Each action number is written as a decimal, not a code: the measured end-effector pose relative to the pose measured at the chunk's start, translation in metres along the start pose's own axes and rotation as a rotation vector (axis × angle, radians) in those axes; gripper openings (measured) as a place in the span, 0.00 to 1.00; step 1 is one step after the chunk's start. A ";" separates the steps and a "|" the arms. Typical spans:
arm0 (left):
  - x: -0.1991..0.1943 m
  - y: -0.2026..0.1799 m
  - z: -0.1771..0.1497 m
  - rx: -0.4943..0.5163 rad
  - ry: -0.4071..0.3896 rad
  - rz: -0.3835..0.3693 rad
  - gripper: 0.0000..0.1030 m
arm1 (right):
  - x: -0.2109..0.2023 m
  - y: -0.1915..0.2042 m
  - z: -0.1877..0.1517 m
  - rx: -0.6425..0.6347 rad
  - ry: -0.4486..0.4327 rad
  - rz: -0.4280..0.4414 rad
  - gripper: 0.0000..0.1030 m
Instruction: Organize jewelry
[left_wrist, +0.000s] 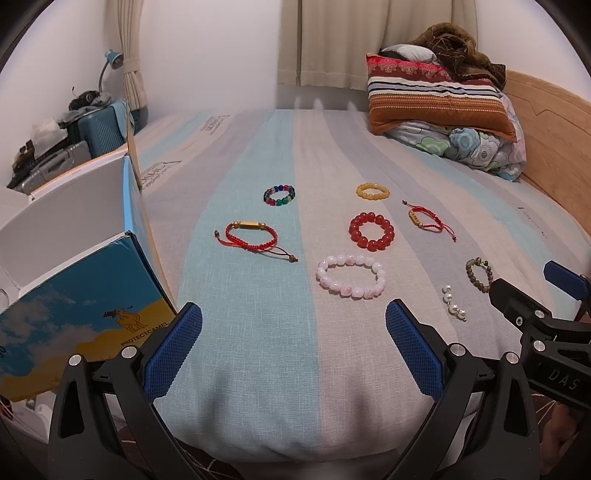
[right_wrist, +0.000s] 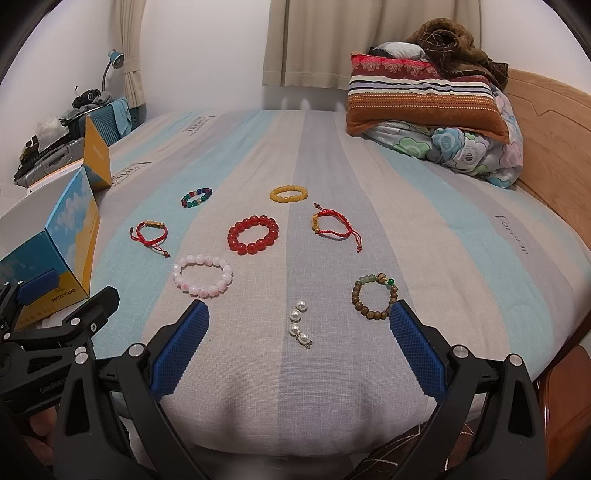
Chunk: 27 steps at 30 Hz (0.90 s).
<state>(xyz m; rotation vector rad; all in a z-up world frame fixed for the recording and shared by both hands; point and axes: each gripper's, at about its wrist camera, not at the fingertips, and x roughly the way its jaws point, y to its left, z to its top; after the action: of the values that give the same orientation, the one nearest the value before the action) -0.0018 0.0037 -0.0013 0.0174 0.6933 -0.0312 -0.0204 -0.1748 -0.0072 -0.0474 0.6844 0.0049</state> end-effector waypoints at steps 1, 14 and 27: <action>0.000 0.000 0.000 -0.001 0.000 -0.002 0.94 | 0.000 0.000 -0.001 0.000 0.000 0.001 0.92; -0.002 0.000 0.001 0.000 -0.005 -0.003 0.94 | 0.000 0.001 0.000 -0.007 -0.004 -0.003 0.92; -0.003 -0.001 0.001 -0.002 -0.007 -0.002 0.94 | -0.001 0.001 0.000 -0.008 -0.006 -0.003 0.92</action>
<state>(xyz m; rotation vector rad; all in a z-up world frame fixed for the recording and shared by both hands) -0.0032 0.0029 0.0017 0.0152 0.6866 -0.0322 -0.0212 -0.1742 -0.0071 -0.0558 0.6786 0.0048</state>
